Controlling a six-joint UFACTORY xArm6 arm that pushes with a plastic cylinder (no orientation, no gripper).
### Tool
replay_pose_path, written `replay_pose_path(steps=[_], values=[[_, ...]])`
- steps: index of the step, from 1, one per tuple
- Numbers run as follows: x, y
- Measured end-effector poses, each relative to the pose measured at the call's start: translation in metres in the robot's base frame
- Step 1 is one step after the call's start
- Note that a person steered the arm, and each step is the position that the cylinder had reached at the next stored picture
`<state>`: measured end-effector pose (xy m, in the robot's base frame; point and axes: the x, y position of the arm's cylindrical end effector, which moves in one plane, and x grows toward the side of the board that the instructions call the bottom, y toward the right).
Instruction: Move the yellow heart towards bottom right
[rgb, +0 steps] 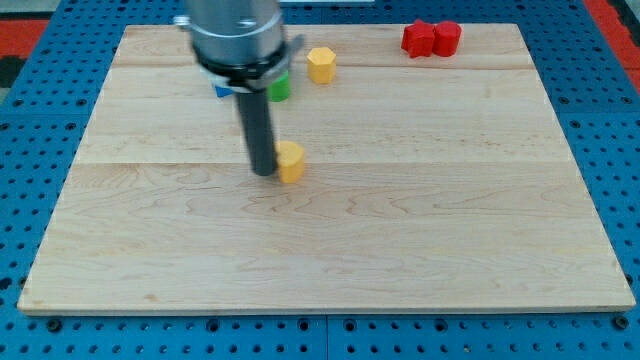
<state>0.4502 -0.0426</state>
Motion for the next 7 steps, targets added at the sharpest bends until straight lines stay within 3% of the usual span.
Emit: replay_pose_path(steps=[1, 4, 7], values=[[-0.004, 0.057], [-0.029, 0.067], [-0.064, 0.115]])
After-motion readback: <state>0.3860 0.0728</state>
